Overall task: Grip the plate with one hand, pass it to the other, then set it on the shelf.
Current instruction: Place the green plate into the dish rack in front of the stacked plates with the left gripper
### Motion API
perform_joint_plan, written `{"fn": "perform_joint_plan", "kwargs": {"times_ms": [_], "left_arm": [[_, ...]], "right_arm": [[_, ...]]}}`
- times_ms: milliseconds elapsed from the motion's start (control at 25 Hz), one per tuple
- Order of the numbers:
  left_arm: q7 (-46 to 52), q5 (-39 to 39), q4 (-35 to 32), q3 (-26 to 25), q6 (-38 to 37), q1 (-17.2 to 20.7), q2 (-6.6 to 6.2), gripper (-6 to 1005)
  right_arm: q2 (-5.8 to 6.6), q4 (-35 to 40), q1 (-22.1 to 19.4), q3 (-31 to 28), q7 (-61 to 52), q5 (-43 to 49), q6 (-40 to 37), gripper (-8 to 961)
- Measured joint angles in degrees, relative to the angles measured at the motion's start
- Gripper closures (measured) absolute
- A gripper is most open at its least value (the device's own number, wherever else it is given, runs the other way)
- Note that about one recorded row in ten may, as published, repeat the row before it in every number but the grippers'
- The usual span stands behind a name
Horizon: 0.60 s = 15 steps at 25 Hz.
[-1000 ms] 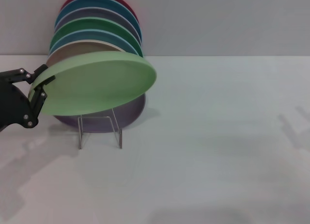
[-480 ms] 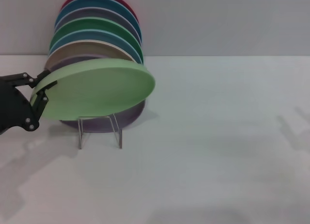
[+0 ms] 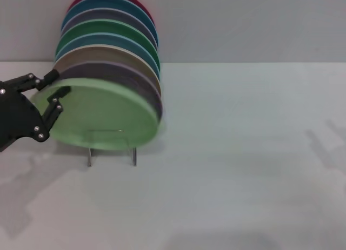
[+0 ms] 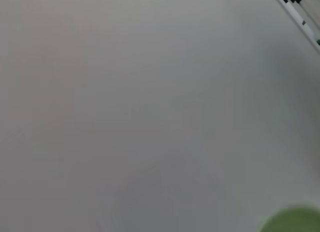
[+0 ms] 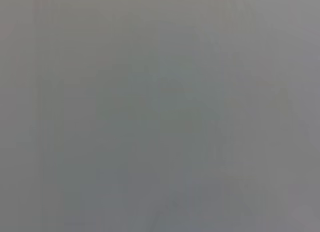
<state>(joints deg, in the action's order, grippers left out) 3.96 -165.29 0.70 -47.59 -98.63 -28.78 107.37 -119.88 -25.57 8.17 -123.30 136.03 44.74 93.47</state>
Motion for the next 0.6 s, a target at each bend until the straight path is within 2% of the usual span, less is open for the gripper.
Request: {"fn": "perform_joint_plan", "kwargs": {"times_ms": [200,360,480,560,600], "left_arm": [[-0.9,-0.1,0.0,0.2,0.6,0.0,0.79,771],[-1.6,-0.1,0.7,-0.1,-2.7,1.2,0.86,550],[-1.9,-0.1,0.6,-0.2,-3.1,1.4,1.19,510],[-2.0,0.0,0.1,-0.2,-1.7,0.8,2.2,484],[-2.0,0.0,0.1,-0.2,-1.7,0.8,2.2,470]], "right_arm": [[0.0,0.0,-0.2,0.0,0.0,0.0,1.0,291],[0.0,-0.2,-0.4,0.0,-0.1,0.0,1.2,287],[0.0,-0.2,-0.4,0.0,-0.1,0.0,1.4,285],[0.0,-0.2,-0.5,0.0,-0.1,0.0,1.4,283],[0.0,-0.2,-0.5,0.0,-0.1,0.0,1.4,282]]}}
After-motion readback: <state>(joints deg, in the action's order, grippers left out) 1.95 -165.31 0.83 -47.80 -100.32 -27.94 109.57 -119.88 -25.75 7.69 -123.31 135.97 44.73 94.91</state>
